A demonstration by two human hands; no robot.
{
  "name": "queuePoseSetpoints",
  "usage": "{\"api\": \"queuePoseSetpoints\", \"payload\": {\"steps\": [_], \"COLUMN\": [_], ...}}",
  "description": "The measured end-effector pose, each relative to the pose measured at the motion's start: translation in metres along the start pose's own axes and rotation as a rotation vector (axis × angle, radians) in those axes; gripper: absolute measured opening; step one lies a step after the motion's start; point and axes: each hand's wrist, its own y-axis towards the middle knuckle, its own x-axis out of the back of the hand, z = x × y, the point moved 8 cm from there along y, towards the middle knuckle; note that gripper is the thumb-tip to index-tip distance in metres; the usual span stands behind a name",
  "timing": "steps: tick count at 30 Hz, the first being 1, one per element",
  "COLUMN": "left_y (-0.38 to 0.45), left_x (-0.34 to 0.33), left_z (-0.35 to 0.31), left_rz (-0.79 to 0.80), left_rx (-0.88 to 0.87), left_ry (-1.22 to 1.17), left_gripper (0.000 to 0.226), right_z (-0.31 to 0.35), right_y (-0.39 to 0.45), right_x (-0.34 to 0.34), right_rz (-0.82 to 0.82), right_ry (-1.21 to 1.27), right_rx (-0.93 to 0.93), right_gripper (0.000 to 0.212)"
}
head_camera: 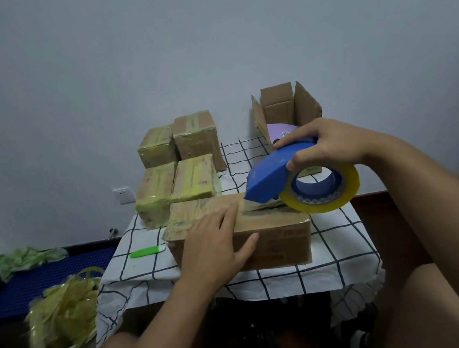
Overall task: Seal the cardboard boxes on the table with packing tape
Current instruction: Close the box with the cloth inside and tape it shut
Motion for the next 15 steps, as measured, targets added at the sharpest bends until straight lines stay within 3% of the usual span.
{"api": "queuePoseSetpoints", "payload": {"steps": [5, 15], "left_y": [-0.001, -0.003], "left_x": [0.001, -0.007], "left_z": [-0.009, -0.017], "left_rz": [-0.073, -0.059], "left_rx": [0.002, -0.001], "left_ry": [0.034, -0.017], "left_gripper": [0.062, 0.067], "right_z": [0.002, 0.004], "right_y": [0.001, 0.002], "right_x": [-0.001, -0.003], "right_rz": [-0.001, -0.01], "right_ry": [-0.006, -0.029], "right_rx": [0.003, -0.002], "right_gripper": [0.036, 0.036]}}
